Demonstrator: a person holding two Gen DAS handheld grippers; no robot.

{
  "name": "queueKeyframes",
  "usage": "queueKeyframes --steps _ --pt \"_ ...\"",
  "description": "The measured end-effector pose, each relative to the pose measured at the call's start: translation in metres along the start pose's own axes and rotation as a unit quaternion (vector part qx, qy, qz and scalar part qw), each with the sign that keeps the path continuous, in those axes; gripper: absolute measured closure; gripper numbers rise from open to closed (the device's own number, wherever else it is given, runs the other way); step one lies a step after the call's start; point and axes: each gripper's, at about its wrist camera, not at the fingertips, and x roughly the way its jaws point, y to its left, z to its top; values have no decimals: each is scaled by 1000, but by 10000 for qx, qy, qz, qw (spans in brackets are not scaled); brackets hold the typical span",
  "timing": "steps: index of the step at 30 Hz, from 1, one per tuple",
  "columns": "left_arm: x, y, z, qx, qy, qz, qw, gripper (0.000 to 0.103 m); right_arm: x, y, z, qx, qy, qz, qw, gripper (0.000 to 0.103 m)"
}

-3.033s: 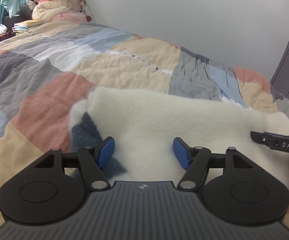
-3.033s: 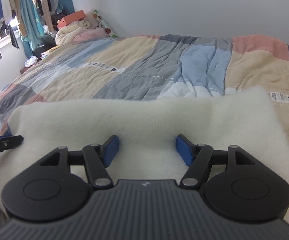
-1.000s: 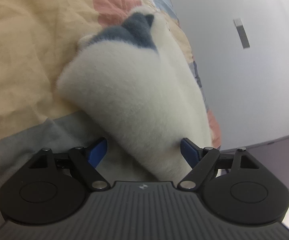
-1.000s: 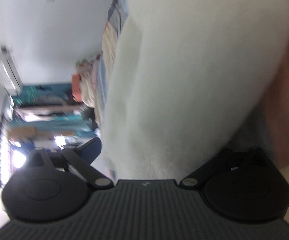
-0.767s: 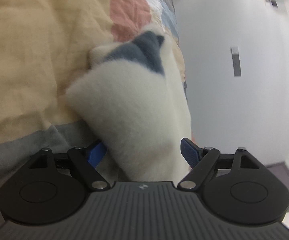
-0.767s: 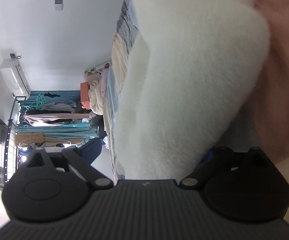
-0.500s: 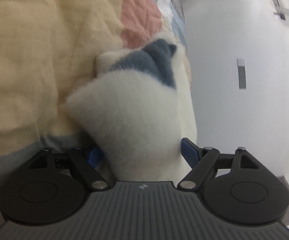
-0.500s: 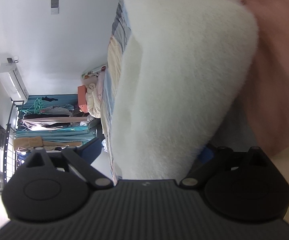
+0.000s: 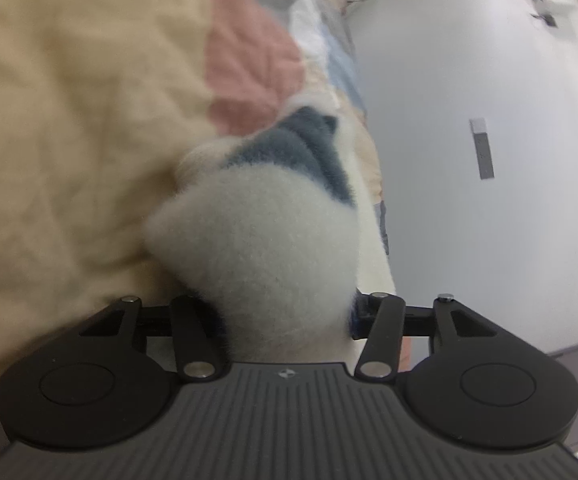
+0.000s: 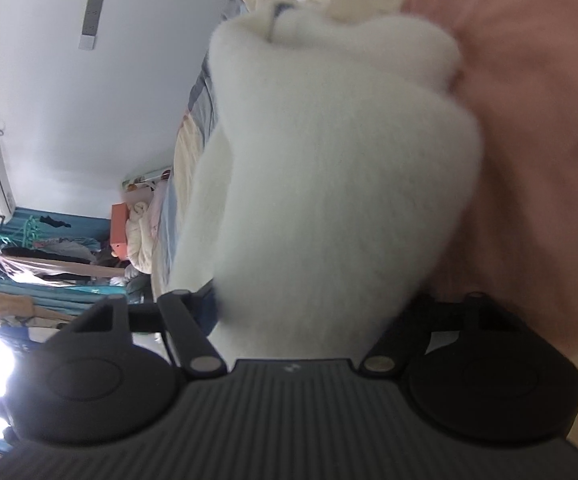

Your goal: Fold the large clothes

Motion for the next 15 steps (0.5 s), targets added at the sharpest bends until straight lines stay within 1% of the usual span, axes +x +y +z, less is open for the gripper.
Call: queueKeyframes --steps 2,3,4,6,7,8,9,11,15 --pt "-2 -8 0 236 -67 -27 9997 50 -2 5 -2 -217 -157 -14 9996 36" --pt "-3 -9 0 289 -96 -74 9995 50 -5 10 -4 -399 -238 -8 9989 41" --pt "-5 -11 0 308 -115 -121 9994 50 -8 16 -5 -634 -321 3 9975 46" --pt "-12 -9 -2 297 -144 -239 9992 51 -12 27 -8 -1079 -477 88 9930 53" --pt "-15 -7 -1 228 -134 -410 9988 51 -16 32 -9 -1249 -539 147 9906 56" --pt "-19 -4 0 149 -98 -598 9980 51 -19 35 -10 -1363 -600 211 9886 56" --pt "-22 -2 1 106 -78 -709 9974 51 -23 36 -10 -1420 -643 277 9874 58" --pt "-32 -2 0 101 -89 -814 9966 51 -29 39 -11 -1489 -627 399 9861 59" --pt "-53 -8 -5 283 -162 -949 9950 51 -43 45 -17 -1685 -605 499 9826 60"
